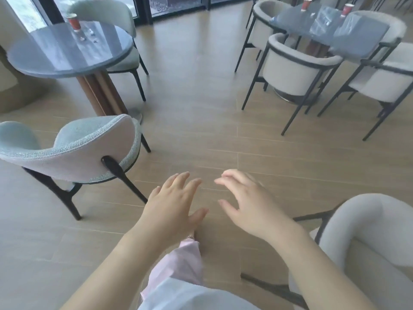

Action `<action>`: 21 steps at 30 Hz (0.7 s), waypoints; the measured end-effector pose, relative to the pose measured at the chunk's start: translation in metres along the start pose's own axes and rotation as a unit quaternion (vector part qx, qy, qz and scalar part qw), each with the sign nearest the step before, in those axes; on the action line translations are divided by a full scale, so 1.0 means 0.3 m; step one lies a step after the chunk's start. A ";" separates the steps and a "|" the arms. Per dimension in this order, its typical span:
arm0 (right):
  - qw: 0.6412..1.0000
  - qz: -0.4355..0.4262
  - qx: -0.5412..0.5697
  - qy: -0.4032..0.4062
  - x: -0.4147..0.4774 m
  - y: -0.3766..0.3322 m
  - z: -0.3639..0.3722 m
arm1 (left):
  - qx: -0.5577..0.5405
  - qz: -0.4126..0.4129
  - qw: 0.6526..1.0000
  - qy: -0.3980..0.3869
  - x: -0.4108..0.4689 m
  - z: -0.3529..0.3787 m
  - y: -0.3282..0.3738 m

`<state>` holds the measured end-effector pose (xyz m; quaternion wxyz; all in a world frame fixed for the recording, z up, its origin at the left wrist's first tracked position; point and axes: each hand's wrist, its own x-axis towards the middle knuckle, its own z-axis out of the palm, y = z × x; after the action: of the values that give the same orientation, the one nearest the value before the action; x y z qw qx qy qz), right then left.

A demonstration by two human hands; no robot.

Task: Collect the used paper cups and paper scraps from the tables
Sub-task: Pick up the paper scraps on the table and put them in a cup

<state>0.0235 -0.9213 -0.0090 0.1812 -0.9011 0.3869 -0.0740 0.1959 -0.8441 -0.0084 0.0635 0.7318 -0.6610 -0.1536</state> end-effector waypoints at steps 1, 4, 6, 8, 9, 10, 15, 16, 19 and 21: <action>1.000 -0.007 -0.005 -0.005 0.079 0.021 -0.002 | 0.000 -0.005 1.000 0.003 0.064 -0.009 -0.027; 0.999 -0.027 -0.009 -0.019 0.333 0.082 -0.014 | 0.000 -0.028 1.000 0.010 0.274 -0.054 -0.121; 0.999 -0.036 -0.011 -0.027 0.508 0.121 -0.033 | -0.003 -0.040 0.999 0.013 0.426 -0.104 -0.188; 0.998 -0.039 -0.020 -0.038 0.684 0.157 -0.070 | -0.001 -0.047 0.999 0.013 0.585 -0.176 -0.258; 0.998 -0.040 -0.025 -0.042 0.767 0.174 -0.092 | -0.001 -0.052 0.999 0.015 0.662 -0.216 -0.291; 0.998 -0.043 -0.027 -0.043 0.850 0.190 -0.112 | 0.000 -0.056 0.998 0.021 0.740 -0.256 -0.323; 0.998 -0.059 -0.019 -0.031 1.237 0.256 -0.189 | 0.020 -0.045 0.998 0.034 1.104 -0.390 -0.451; 0.998 -0.058 -0.015 -0.034 1.300 0.271 -0.197 | 0.023 -0.044 0.998 0.023 1.162 -0.399 -0.466; 0.997 -0.058 0.013 -0.054 1.472 0.328 -0.204 | 0.020 -0.040 0.999 0.003 1.318 -0.404 -0.512; 0.996 -0.063 0.031 -0.060 1.592 0.380 -0.206 | 0.011 -0.044 0.999 0.001 1.433 -0.406 -0.551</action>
<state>0.2595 -1.3563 0.0009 0.2273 -0.9205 0.3151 -0.0428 0.4241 -1.2624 -0.0029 0.0495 0.7610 -0.6297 -0.1481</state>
